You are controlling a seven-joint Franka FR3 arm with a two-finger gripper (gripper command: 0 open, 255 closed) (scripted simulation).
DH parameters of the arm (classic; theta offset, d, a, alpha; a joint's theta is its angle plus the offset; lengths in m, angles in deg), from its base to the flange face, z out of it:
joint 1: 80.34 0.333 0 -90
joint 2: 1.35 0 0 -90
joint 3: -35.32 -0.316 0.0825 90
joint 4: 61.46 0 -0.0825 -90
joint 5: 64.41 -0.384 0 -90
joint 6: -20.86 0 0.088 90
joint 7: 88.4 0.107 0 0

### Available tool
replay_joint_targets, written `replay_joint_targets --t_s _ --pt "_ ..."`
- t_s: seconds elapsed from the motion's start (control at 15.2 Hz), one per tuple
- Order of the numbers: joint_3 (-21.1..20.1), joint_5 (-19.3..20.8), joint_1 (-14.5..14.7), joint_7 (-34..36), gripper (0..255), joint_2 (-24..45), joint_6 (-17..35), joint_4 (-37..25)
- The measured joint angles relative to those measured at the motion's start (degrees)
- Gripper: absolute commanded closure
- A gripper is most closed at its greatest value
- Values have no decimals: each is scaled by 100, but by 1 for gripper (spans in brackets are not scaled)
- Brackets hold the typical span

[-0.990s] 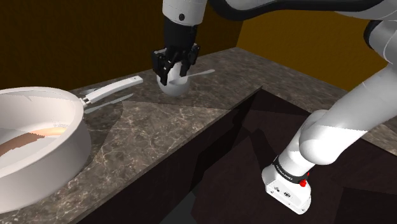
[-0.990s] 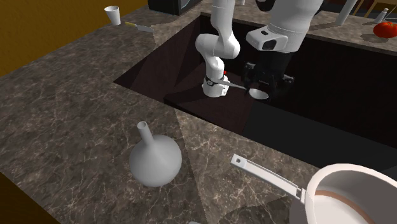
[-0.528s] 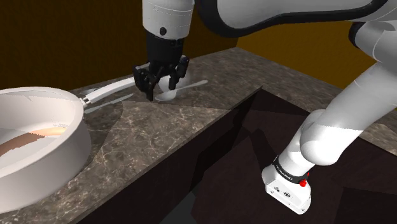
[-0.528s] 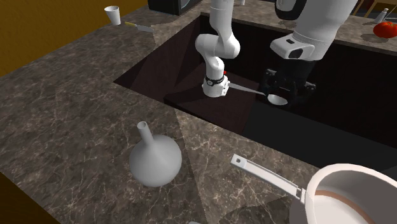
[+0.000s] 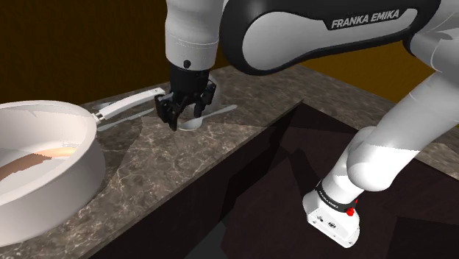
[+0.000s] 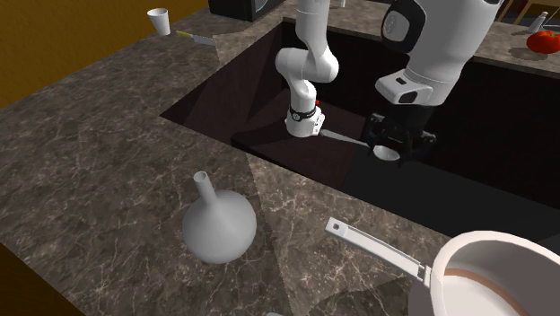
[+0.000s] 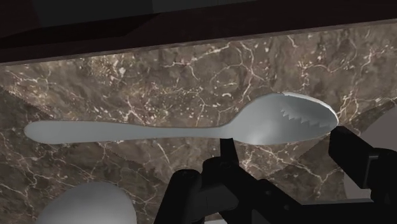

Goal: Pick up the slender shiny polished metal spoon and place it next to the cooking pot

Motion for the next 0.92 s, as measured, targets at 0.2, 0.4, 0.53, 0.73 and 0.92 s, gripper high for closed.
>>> replay_joint_targets --t_s 0.2,0.4,0.53,0.73,0.92 --pt "-4 9 2 24 255 3 234 233" --pt "-15 36 2 60 255 36 457 432" --pt "-36 74 8 112 255 83 607 549" --pt "-46 117 5 155 255 133 841 747" --pt "-60 162 5 208 255 183 1058 928"
